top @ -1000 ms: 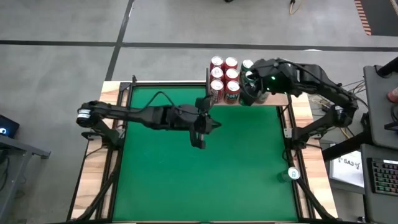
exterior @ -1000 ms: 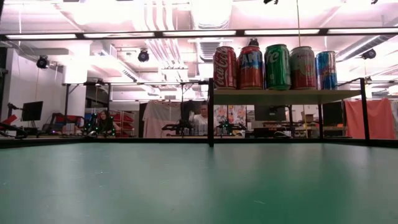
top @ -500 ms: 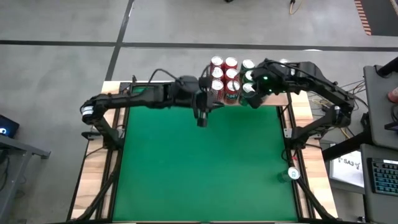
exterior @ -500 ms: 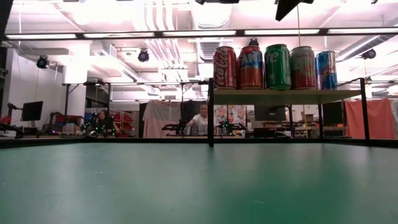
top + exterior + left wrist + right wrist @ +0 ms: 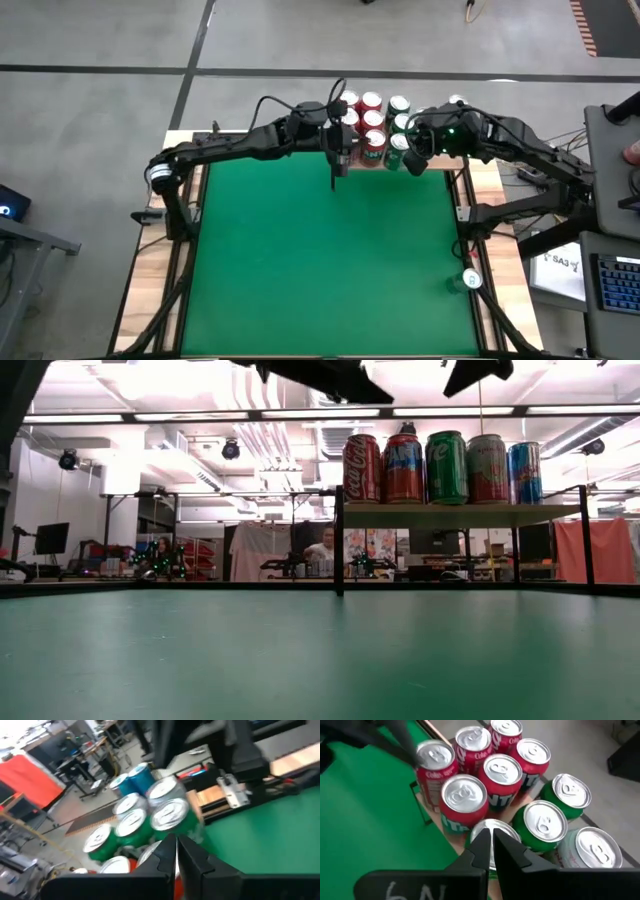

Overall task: Place canned beverage on shelf
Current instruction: Put the green soda can on the shelf aligned with the other green soda cans

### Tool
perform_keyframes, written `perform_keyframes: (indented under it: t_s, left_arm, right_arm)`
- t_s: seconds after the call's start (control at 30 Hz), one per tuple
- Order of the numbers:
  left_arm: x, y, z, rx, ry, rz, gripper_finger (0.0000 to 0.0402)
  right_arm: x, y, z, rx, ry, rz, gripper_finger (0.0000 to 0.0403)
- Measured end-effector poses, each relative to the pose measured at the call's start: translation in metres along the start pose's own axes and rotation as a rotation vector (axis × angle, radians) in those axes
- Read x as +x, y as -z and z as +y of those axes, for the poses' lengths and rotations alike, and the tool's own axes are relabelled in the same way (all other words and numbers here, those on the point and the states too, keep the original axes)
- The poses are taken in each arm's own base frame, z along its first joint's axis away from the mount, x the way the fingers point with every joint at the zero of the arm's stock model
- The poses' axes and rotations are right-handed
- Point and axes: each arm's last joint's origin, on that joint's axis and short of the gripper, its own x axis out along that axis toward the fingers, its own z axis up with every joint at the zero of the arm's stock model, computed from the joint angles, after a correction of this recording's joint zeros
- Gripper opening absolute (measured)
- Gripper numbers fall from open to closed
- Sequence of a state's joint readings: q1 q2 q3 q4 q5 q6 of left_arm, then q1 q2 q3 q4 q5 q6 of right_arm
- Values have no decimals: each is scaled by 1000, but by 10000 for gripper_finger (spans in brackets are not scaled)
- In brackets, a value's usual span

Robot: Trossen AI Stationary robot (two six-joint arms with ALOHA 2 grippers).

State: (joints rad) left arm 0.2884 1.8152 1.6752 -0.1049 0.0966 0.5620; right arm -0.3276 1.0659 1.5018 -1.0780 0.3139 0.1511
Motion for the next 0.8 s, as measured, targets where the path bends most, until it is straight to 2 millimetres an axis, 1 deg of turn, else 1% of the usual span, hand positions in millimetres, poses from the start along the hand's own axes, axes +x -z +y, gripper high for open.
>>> perform_keyframes:
  t_s: [0.1, 0.27, 0.43, 0.5, 0.63, 0.8]
  left_arm:
    - [7, 6, 1, -33, -11, -2, 0]
    - [15, 4, -4, -98, -20, -50, 0]
    - [27, 6, -6, -107, -47, -111, 0]
    - [31, 7, -6, -81, -66, -139, 0]
    - [32, 10, -2, -48, -79, -136, 0]
    - [30, 4, 2, -42, -82, -136, 0]
  right_arm:
    - [3, 9, -6, -11, 8, 7, 12]
    - [2, 27, -9, -17, -58, 29, 12]
    - [2, 41, -11, 20, -65, 16, 12]
    - [0, 44, -11, 48, -70, 2, 12]
    - [-3, 46, -12, 89, -72, -7, 12]
    - [0, 45, -12, 100, -71, 2, 12]
